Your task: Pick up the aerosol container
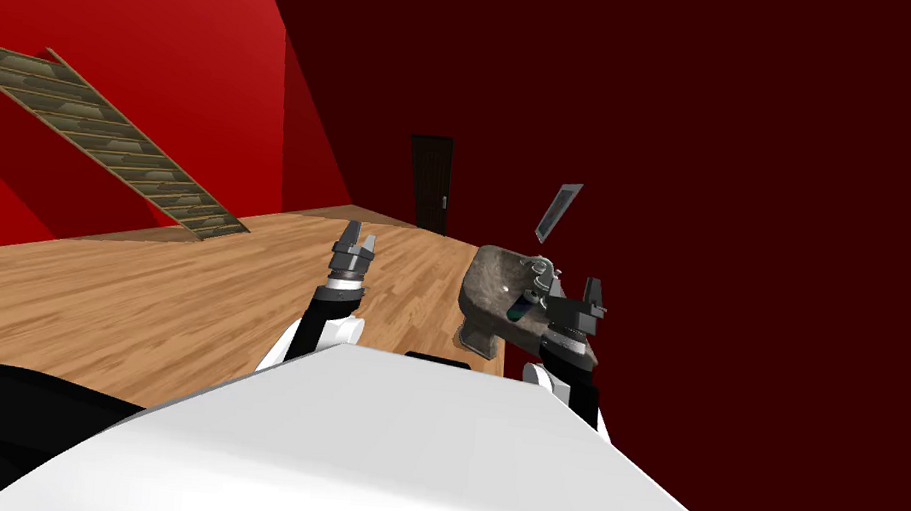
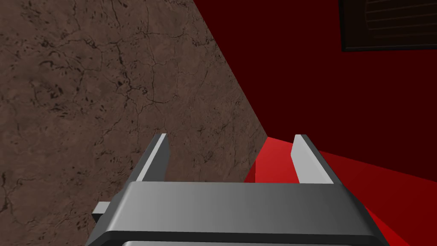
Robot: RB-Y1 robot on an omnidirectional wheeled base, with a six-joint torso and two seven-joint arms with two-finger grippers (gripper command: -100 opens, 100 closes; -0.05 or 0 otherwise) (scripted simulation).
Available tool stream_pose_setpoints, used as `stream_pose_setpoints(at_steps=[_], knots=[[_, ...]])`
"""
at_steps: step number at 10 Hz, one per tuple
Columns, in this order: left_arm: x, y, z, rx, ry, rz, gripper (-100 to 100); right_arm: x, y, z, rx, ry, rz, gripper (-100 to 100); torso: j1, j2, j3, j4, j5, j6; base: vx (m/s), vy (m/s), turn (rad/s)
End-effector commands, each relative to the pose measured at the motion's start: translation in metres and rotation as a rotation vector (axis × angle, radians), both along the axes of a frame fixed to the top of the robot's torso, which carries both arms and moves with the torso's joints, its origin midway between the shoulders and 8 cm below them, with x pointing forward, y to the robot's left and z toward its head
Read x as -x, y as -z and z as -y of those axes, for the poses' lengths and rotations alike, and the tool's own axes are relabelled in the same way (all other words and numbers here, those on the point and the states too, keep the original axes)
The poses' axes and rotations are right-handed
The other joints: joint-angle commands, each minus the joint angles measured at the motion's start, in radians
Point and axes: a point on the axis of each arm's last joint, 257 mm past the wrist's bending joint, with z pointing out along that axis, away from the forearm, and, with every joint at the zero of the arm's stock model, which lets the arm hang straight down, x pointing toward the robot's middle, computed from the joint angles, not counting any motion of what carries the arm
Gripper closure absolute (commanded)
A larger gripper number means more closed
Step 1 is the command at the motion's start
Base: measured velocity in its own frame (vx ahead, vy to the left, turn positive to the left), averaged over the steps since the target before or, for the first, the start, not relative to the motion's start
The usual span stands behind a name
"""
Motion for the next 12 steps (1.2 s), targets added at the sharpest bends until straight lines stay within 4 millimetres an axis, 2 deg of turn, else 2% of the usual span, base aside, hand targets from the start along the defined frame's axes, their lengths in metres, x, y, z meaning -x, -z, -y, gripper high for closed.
stream_pose_setpoints(at_steps=[1,6,12], knots=[[0.0,0.0,0.0,0.0,0.0,0.0,0,-0.001,0.004,-0.002,0.054,0.002,-0.022,-100,0.0,0.0,0.0,0.0,0.0,0.0,-0.02,0.002,-0.088],[0.0,0.0,0.0,0.0,0.0,0.0,0,-0.003,0.029,0.006,0.237,0.084,-0.116,-100,0.0,0.005,0.003,0.001,0.0,0.0,-0.063,0.002,-0.142],[0.0,0.0,0.0,0.0,0.0,0.0,0,0.003,0.068,0.027,0.42,0.229,-0.247,-100,-0.001,0.007,0.004,0.002,0.0,0.0,-0.089,-0.021,-0.189]])
